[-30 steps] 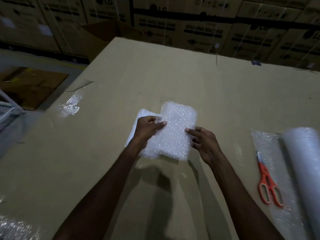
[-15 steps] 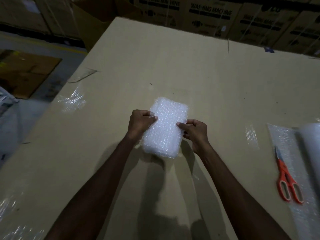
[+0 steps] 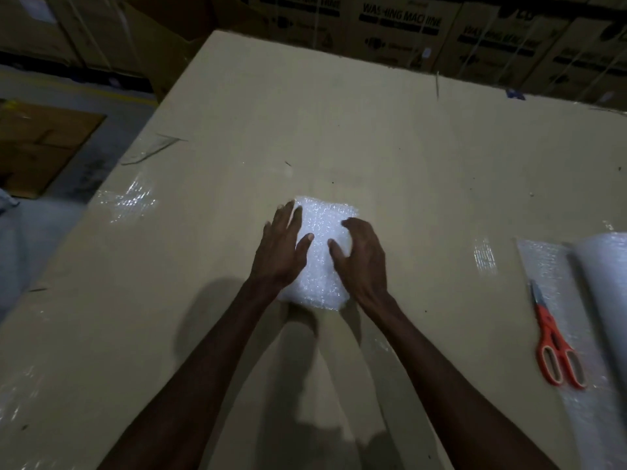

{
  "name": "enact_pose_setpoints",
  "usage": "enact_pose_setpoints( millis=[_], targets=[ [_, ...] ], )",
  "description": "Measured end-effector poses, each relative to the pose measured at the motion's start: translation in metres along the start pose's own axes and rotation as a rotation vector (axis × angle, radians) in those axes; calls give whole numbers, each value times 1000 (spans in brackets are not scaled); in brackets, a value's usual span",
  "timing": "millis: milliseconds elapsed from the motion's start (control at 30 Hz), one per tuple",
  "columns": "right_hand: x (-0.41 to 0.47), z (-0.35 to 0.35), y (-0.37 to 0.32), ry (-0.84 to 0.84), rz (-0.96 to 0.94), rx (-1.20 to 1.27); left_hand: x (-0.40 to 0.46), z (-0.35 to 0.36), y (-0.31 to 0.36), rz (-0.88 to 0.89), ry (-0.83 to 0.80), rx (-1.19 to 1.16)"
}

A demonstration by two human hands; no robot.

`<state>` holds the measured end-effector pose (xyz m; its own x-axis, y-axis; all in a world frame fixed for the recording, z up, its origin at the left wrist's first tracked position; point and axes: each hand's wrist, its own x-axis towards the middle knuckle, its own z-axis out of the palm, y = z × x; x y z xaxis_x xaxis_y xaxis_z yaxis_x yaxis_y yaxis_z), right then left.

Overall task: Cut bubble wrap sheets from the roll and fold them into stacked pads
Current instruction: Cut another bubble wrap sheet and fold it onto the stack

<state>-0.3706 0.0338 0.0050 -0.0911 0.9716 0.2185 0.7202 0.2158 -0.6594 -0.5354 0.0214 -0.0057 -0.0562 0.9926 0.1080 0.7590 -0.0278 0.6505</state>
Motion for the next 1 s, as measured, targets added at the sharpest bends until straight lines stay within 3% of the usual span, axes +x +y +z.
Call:
enact_pose_setpoints(
  millis=[133, 267, 633, 833, 1000],
  targets=[
    [-3, 24, 7, -234, -72, -149, 4, 11, -7, 121, -147, 255],
    [-5, 31, 16, -327, -40, -196, 5, 16, -25, 124, -227, 333],
    [-10, 38, 32, -376, -42, -214, 4, 23, -48, 181, -223, 435],
    [-2, 24, 29, -462, -46, -175, 8, 14, -39, 119, -273, 408],
    [-5, -19, 25, -333, -94, -96, 5, -7, -13, 150, -186, 359]
  ],
)
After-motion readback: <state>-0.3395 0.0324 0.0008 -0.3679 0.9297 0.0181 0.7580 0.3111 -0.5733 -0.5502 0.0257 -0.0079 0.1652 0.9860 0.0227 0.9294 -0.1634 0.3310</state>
